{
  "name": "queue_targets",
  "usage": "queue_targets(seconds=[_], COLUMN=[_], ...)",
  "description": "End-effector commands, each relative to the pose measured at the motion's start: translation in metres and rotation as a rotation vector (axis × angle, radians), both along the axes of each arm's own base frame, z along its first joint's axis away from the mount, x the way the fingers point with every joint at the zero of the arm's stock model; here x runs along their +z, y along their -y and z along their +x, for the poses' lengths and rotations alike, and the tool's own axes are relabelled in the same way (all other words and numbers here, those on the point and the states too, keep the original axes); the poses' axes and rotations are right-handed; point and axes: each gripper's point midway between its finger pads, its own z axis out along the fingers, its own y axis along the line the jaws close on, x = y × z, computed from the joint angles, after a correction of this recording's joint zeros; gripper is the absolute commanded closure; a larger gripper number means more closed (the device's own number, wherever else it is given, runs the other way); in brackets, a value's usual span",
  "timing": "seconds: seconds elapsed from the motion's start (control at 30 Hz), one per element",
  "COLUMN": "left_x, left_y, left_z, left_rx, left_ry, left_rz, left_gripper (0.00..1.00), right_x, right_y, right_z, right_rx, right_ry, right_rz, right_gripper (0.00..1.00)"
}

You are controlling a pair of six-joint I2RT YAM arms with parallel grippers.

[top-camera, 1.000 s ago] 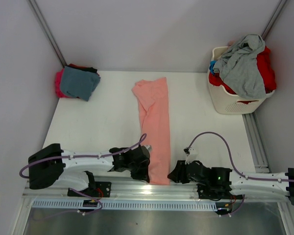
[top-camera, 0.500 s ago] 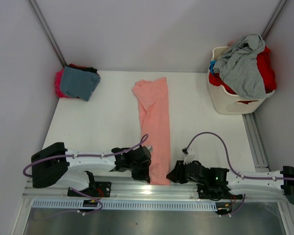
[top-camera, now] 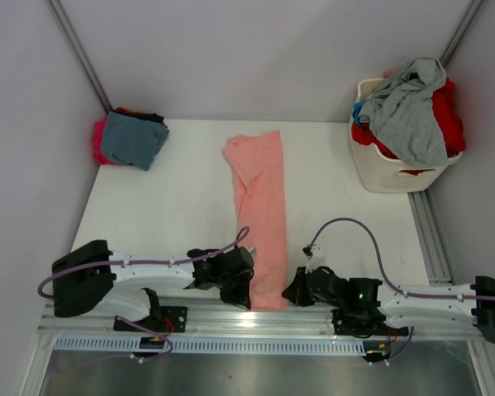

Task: Fold and stack the t-shirts
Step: Grab the bottom of the folded rectangular tshirt with both arms, then fold the folded rectangular tshirt in 1/3 of the way

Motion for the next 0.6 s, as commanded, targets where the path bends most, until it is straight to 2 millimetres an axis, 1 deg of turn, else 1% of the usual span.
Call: queue_targets(seconds=[0.0, 0.03, 0.07, 0.1, 0.13, 0.17, 0.2, 0.23, 0.27, 0.3, 0.33, 0.37, 0.4, 0.47, 0.5, 0.53, 0.57], left_x=[0.017, 0.02, 0.02, 0.017, 0.017, 0.023, 0.019, 0.022, 0.028, 0.028, 0.033, 0.035, 0.044, 0.048, 0.058, 0.059, 0.061], left_y=[-0.002, -0.005, -0.012, -0.018, -0.021, -0.021, -0.028, -0.029, -0.028, -0.032, -0.031, -0.033, -0.034, -0.039, -0.035, -0.041, -0.042], left_z=[0.005, 0.004, 0.003, 0.002, 0.001, 0.001, -0.002, -0.003, -0.003, -0.005, -0.004, -0.004, -0.003, -0.001, 0.002, 0.001, 0.002], left_rx=[-0.018, -0.02, -0.017, -0.014, -0.007, -0.003, 0.002, 0.009, 0.013, 0.013, 0.014, 0.012, 0.011, 0.006, 0.006, -0.002, -0.004], left_ry=[0.048, 0.054, 0.053, 0.052, 0.051, 0.058, 0.049, 0.046, 0.052, 0.046, 0.053, 0.055, 0.064, 0.086, 0.1, 0.104, 0.11], left_rz=[-0.012, -0.011, 0.01, 0.022, 0.026, 0.0, 0.012, 0.003, -0.02, -0.011, -0.02, -0.017, -0.02, -0.001, -0.014, 0.006, 0.012], left_gripper=[1.0, 0.99, 0.99, 0.99, 0.99, 0.99, 1.0, 0.99, 1.0, 0.99, 1.0, 0.99, 0.99, 1.0, 1.0, 0.99, 1.0], right_x=[0.027, 0.033, 0.042, 0.046, 0.048, 0.051, 0.055, 0.054, 0.062, 0.063, 0.064, 0.068, 0.074, 0.079, 0.087, 0.085, 0.088], right_y=[0.011, 0.015, 0.015, 0.015, 0.016, 0.018, 0.018, 0.02, 0.017, 0.016, 0.016, 0.014, 0.009, 0.005, 0.001, -0.002, -0.003], right_z=[0.018, 0.018, 0.018, 0.017, 0.016, 0.015, 0.014, 0.013, 0.013, 0.013, 0.011, 0.011, 0.011, 0.009, 0.009, 0.008, 0.008], right_rx=[-0.047, -0.055, -0.055, -0.062, -0.063, -0.065, -0.067, -0.062, -0.058, -0.055, -0.039, -0.031, -0.019, 0.008, 0.02, 0.032, 0.046], right_ry=[0.089, 0.091, 0.097, 0.09, 0.083, 0.077, 0.072, 0.064, 0.067, 0.063, 0.061, 0.063, 0.066, 0.065, 0.071, 0.063, 0.07], right_rz=[-0.075, -0.086, -0.058, -0.045, -0.037, -0.038, -0.027, -0.04, -0.031, -0.047, -0.061, -0.064, -0.067, -0.078, -0.069, -0.084, -0.087], right_gripper=[1.0, 1.0, 1.0, 1.0, 1.0, 1.0, 1.0, 1.0, 1.0, 1.0, 1.0, 1.0, 1.0, 1.0, 1.0, 1.0, 1.0])
